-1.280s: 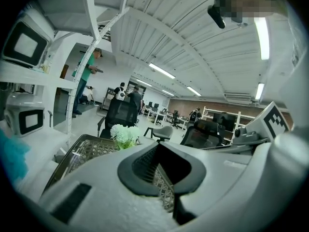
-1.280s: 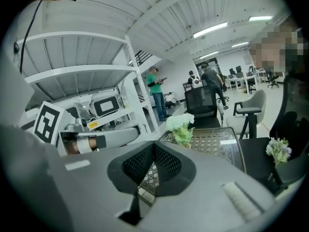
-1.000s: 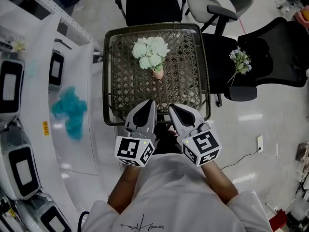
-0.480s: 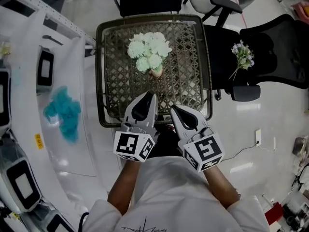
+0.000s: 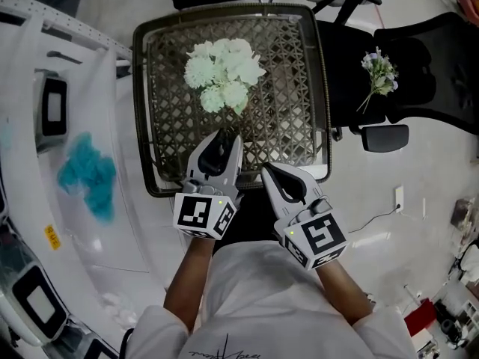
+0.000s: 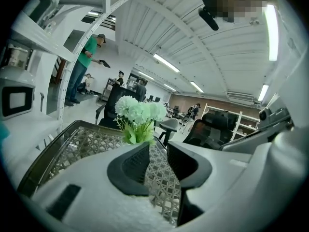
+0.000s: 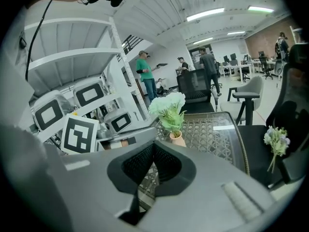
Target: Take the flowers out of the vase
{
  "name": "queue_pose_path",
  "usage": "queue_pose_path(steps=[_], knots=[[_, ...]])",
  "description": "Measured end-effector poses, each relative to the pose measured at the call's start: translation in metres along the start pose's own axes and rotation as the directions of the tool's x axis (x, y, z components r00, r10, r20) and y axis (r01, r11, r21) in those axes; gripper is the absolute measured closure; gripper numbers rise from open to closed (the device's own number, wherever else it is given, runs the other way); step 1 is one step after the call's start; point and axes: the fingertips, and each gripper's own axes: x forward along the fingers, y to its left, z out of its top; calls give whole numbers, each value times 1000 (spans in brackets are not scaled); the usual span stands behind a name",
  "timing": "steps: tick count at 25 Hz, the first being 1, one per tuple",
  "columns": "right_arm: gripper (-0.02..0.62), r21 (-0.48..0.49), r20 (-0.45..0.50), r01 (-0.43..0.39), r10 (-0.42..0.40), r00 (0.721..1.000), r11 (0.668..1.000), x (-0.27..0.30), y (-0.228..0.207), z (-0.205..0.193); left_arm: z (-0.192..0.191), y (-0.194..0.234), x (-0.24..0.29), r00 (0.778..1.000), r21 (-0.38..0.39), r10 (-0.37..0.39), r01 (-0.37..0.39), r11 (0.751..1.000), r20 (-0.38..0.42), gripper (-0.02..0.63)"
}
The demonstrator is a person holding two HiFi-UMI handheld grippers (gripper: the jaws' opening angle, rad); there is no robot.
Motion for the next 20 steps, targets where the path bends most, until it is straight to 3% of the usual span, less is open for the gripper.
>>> queue_pose_path(steps=[20], knots=[[589,46,-72,-50,53,996,998,34,2,-9,-31,40,61,998,15,-11,11,1000,-57,414]])
